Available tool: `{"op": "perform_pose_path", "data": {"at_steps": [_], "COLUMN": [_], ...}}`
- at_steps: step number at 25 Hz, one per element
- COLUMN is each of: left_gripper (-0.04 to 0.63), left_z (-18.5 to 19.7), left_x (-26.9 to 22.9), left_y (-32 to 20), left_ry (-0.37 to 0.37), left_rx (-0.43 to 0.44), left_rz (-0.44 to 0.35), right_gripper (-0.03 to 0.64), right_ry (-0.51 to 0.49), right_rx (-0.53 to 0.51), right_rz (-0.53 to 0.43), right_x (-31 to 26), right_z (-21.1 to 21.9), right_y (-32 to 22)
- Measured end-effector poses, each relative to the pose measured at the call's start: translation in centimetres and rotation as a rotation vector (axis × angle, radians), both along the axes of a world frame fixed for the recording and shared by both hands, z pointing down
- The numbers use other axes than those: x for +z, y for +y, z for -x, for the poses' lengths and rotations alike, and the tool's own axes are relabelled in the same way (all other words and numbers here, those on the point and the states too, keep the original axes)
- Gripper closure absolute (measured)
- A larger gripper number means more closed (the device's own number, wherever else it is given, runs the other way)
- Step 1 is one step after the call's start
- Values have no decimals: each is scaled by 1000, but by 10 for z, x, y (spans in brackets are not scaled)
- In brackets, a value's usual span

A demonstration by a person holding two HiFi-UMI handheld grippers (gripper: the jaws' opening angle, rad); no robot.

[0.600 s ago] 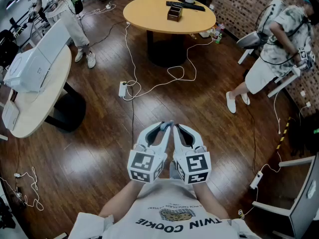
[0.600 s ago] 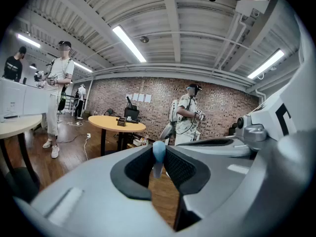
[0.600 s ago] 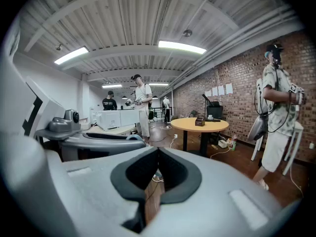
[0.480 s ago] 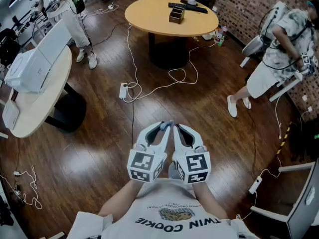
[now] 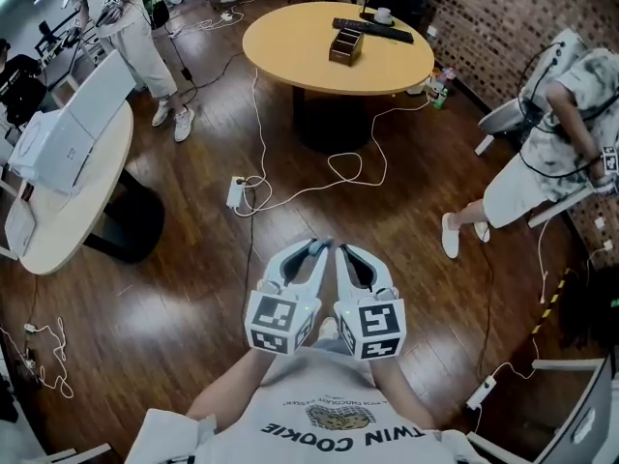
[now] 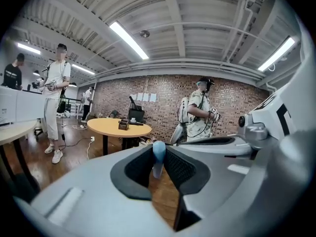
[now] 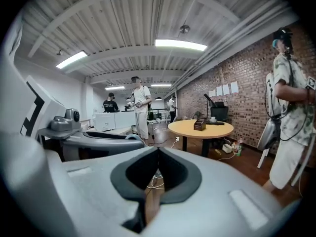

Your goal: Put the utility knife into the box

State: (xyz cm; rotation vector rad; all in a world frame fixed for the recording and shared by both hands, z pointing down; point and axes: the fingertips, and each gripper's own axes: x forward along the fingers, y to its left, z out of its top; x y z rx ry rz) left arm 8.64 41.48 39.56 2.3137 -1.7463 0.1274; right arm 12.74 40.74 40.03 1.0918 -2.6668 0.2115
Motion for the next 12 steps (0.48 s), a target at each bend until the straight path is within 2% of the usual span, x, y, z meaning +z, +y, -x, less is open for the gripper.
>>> {"op": "perform_pose_path", "data": {"at_steps": [6, 12], "left_gripper": [522, 523], "left_z": [-27, -44], "left_x": [0, -6], "left_y": [-57, -88], "left_ry": [-16, -50], "left_rx": [-20, -29], "left_rz": [7, 1], "right_gripper": [617, 617], "right_ry": [-8, -32], "right_rx": [-25, -40], "right_rz": [14, 26], "right_x": [4, 4], "right_z": [-28, -41], "right_y": [-56, -86]}}
